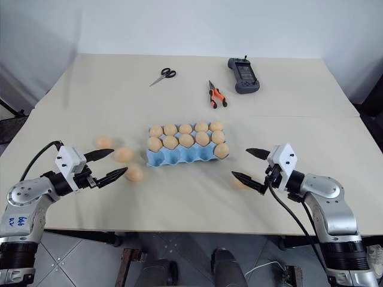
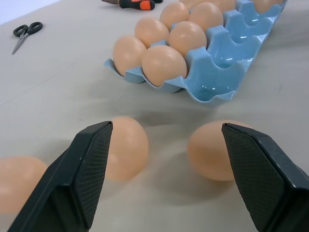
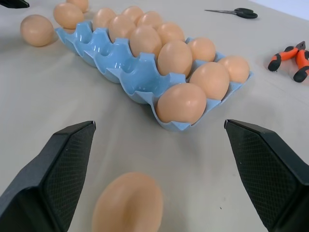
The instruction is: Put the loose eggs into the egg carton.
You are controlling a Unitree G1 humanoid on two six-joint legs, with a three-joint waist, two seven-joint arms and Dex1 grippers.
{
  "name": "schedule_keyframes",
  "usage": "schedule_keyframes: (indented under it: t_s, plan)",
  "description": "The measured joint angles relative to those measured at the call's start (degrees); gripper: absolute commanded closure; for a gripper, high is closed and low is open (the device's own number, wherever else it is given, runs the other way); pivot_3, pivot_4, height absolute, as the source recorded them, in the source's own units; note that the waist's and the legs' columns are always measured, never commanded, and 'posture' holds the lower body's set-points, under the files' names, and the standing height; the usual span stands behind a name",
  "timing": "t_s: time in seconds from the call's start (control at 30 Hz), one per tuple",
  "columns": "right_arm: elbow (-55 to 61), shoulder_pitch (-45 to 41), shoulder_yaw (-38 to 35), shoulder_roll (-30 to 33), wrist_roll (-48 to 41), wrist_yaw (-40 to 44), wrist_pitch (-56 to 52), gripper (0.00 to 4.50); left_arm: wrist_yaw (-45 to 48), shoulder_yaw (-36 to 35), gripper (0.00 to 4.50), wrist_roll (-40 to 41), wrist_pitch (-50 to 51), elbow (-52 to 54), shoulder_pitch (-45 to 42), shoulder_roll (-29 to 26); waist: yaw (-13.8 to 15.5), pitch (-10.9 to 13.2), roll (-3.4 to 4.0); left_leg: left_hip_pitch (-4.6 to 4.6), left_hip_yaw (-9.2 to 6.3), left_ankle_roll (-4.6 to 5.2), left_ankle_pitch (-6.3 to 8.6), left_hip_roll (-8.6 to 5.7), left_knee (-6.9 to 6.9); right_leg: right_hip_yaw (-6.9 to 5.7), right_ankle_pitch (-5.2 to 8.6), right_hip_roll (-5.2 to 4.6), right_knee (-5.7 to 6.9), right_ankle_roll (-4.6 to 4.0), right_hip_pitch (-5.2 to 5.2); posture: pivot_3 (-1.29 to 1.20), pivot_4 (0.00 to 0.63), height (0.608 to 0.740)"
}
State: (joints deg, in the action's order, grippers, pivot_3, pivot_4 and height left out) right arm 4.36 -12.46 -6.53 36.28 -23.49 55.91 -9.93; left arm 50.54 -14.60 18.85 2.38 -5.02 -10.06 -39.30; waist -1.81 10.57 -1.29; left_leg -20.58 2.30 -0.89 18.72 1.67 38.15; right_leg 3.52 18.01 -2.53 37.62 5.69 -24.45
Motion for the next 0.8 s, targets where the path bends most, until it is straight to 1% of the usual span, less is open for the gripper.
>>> schedule_keyframes:
  t_s: [0.3, 0.43, 0.53, 0.6, 0.7, 0.8]
  plan:
    - [0.3, 1.0, -1.0, 0.1, -0.1, 0.3, 0.0, 0.00, 0.8, 1.2, 0.64, 0.1, 1.1, 0.3, -2.9, 0.2, 0.1, 0.0, 0.00, -0.02, -0.04, 0.00, 0.00, -0.01, -0.02, -0.03, 0.00, -0.01, -0.02, 0.00, 0.01, 0.00, 0.150, 0.740]
    - [2.3, 6.4, -5.4, 2.0, -0.8, 0.0, 0.0, 0.00, 3.4, 3.9, 0.64, 2.0, 3.1, 3.0, -3.4, 0.9, 0.3, 0.0, 0.00, -0.15, -0.20, 0.00, 0.01, -0.01, -0.04, -0.02, 0.00, -0.05, -0.13, 0.01, 0.00, 0.00, 0.150, 0.740]
    - [4.6, 13.1, -10.5, 3.9, -1.4, 0.1, 0.0, 0.00, 6.4, 6.1, 0.64, 3.5, 4.6, 5.0, -4.0, 0.9, 0.5, 0.0, -0.01, -0.27, -0.29, 0.01, 0.02, -0.01, -0.04, -0.09, -0.01, -0.04, -0.22, 0.02, 0.00, 0.00, 0.150, 0.740]
    - [6.0, 17.7, -13.5, 4.0, -1.8, 0.2, 0.4, 0.00, 9.4, 8.4, 0.64, 4.5, 5.7, 5.5, -5.2, 0.9, 0.4, 0.0, -0.01, -0.31, -0.26, 0.01, 0.02, -0.02, -0.02, -0.06, -0.01, -0.02, -0.25, 0.02, 0.00, 0.00, 0.150, 0.740]
    - [7.5, 22.0, -14.4, 4.0, -1.8, 0.7, 1.2, 0.00, 13.1, 11.1, 0.64, 5.6, 6.7, 6.6, -6.4, 1.0, 0.0, 0.0, -0.01, -0.25, -0.12, 0.02, 0.02, -0.02, 0.01, -0.03, -0.01, 0.05, -0.24, 0.02, 0.03, 0.00, 0.150, 0.740]
    - [7.7, 22.5, -14.2, 4.0, -1.7, 0.8, 1.2, 0.00, 14.4, 11.6, 0.64, 6.3, 6.9, 6.6, -7.6, 1.9, -0.6, 0.0, -0.04, 0.03, 0.15, 0.08, -0.02, -0.03, 0.01, -0.02, -0.01, 0.10, -0.22, 0.01, 0.17, 0.00, 0.150, 0.740]
